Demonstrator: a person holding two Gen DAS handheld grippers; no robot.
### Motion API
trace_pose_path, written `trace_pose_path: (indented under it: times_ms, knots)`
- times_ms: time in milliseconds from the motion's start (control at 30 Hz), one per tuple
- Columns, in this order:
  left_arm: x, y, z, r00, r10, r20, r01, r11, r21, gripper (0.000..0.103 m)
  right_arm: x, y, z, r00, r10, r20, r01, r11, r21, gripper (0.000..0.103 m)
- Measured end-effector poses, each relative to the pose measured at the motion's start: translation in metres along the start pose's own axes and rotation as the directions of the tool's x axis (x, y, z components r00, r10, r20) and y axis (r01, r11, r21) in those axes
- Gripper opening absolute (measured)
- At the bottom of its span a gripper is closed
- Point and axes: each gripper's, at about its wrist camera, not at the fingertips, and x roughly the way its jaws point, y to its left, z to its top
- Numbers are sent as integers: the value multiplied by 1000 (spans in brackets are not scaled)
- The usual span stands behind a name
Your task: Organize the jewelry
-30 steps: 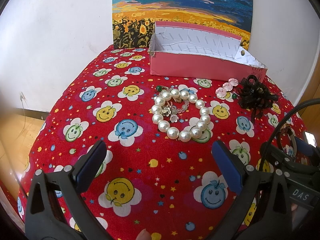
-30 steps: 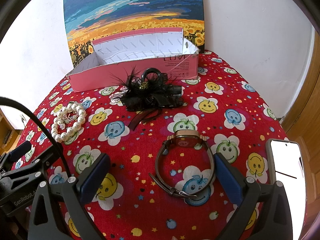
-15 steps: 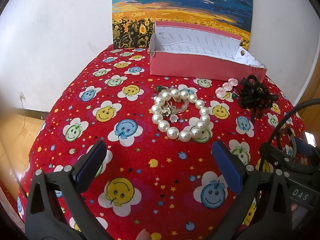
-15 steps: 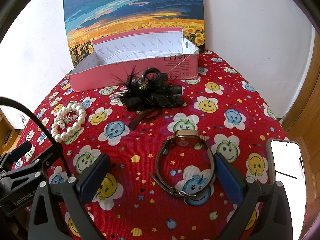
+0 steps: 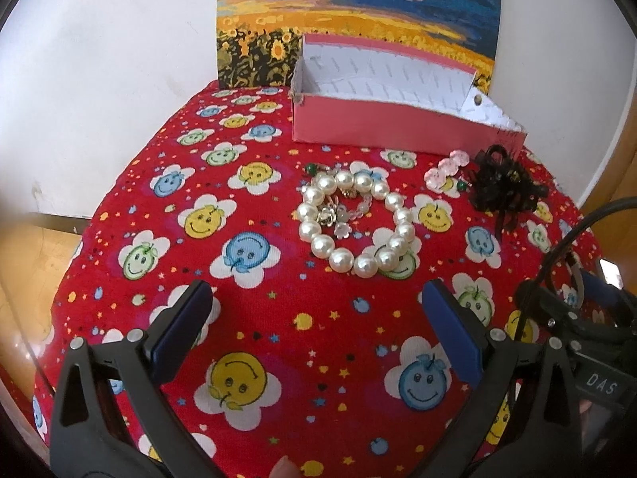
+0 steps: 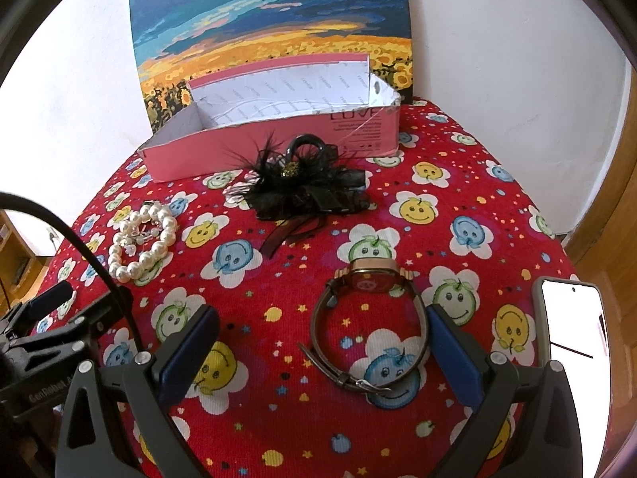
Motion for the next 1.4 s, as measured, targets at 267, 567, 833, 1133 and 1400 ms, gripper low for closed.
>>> trace_pose_path:
  times_ms: [267, 567, 833, 1133, 1400]
  knots:
    - [6, 7, 16, 1000, -14, -19, 14, 1000, 6, 98, -6, -5, 12, 999, 50, -5, -50, 999, 1, 103]
    - [14, 8, 44, 999, -25, -24, 26, 998, 52, 72, -8, -2, 24, 996, 86, -6, -86, 996, -25, 103]
    - [40, 9, 52, 995, -21, -96, 28, 997, 71, 24, -5, 1, 29, 995, 100, -8, -100, 994, -41, 103]
    - [53, 4, 59, 995, -10, -97, 21, 994, 106, 24, 1, 1, 32, 995, 100, -13, -100, 994, -49, 103]
    - [56, 0, 60, 995, -37, -97, 50, 990, 131, 9, 5, 2, 35, 994, 104, -17, -104, 993, -54, 103]
